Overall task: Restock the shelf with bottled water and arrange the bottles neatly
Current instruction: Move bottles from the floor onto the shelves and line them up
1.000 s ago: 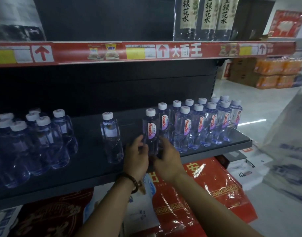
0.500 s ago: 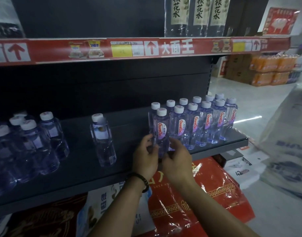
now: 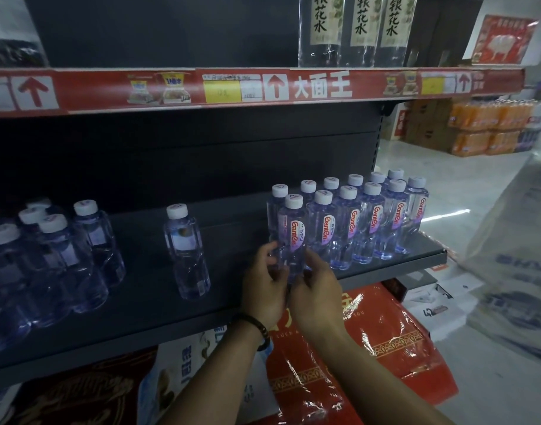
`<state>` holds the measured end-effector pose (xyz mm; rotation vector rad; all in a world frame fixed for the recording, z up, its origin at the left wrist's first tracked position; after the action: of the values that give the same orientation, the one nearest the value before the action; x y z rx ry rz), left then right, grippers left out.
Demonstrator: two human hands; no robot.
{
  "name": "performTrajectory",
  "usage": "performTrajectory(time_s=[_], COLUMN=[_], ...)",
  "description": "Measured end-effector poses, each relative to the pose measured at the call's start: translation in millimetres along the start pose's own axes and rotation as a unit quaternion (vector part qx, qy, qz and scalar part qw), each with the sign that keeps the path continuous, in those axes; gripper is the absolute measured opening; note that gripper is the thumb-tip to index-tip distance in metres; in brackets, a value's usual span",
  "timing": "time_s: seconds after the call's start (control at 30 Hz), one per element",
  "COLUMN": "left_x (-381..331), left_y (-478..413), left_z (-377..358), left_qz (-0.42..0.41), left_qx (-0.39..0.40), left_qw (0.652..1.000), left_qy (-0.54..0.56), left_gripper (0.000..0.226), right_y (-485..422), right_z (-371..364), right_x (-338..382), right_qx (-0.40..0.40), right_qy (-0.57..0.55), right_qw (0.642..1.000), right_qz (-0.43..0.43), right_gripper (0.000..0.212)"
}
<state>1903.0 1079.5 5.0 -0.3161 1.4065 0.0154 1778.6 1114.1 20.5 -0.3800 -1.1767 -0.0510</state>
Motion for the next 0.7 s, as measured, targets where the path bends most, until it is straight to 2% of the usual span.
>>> performTrajectory(time_s=[0.23, 0.3, 0.37, 0.43, 0.53, 0.6, 0.67, 0.7], left_x=[-9.9, -17.2, -36.5, -53.8, -42.3, -24.0, -5.4, 2.4], left_y=[4.9, 5.9, 15.3, 30.2, 35.4, 21.9, 7.9, 4.7], left_z=[7.7, 29.4, 64.1, 104.8, 161.6, 181.7, 176.8, 170.8], left_qz=[-0.020, -0.052, -0.127, -0.195, -0.171, -0.109, -0.027, -0.006], left_qx=[-0.002, -0.069, -0.175, -0.275, -0.371, -0.333, -0.195, -0.125], left_qw=[1.000, 0.994, 0.971, 0.934, 0.903, 0.926, 0.976, 0.989], left_qy=[-0.023, -0.062, -0.104, -0.118, -0.130, -0.140, -0.095, -0.085], left_gripper=[0.041, 0.034, 0.027, 0.027, 0.040, 0.055, 0.065, 0.064], right_y=[2.8, 8.3, 15.4, 18.9, 22.4, 27.5, 34.2, 36.8], right_z=[4.8, 7.8, 1.9, -19.0, -57.5, -78.7, -99.9, -108.2], right_x=[9.4, 14.4, 28.6, 41.1, 52.9, 62.5, 68.2, 69.0], right_qx=[-0.004, -0.032, -0.028, 0.033, 0.132, 0.162, 0.200, 0.215], right_qy=[0.029, 0.051, 0.077, 0.092, 0.081, 0.054, 0.033, 0.028], right_qw=[0.999, 0.997, 0.991, 0.983, 0.973, 0.967, 0.959, 0.956], right_qz=[0.030, 0.047, 0.109, 0.157, 0.172, 0.189, 0.199, 0.197], right_gripper=[0.056, 0.056, 0.052, 0.046, 0.042, 0.046, 0.058, 0.063])
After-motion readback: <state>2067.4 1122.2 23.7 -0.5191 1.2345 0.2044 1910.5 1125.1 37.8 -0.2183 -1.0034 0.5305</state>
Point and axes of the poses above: each hand's wrist, its own y-axis away from the middle knuckle, its own z-axis out of the back of the hand, x = y × z, the point moved 8 cm from there along -y, towards the middle knuckle, and after that the axes turned 4 degrees about -x, right-handed, at the moved point
